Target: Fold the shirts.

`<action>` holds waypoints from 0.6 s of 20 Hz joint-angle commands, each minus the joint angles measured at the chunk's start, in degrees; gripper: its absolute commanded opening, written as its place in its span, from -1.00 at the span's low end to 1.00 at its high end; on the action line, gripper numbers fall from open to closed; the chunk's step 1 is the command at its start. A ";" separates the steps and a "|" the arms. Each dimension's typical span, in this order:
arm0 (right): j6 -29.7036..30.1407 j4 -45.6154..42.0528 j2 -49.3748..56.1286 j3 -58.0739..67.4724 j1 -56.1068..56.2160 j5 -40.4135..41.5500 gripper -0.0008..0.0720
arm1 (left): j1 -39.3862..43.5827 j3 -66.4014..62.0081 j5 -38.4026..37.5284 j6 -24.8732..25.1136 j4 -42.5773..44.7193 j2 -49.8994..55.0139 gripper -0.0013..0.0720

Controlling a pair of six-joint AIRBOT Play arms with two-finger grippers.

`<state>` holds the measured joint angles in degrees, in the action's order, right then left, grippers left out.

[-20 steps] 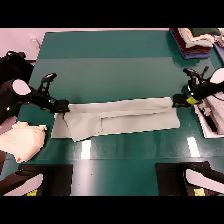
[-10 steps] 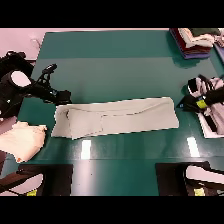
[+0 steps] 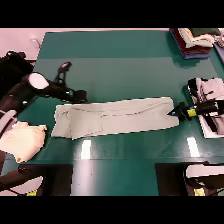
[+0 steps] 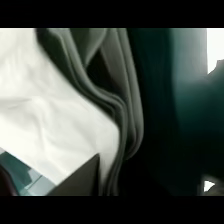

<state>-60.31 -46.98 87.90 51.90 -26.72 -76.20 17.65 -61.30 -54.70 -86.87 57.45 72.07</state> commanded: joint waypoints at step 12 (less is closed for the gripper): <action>-12.90 2.47 -21.16 27.32 21.44 -4.07 -0.94 | 15.23 -15.37 7.67 -1.16 -5.42 25.97 -0.90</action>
<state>-68.93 -44.62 70.76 73.41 -9.87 -80.31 31.77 -74.72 -47.75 -88.01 52.34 94.67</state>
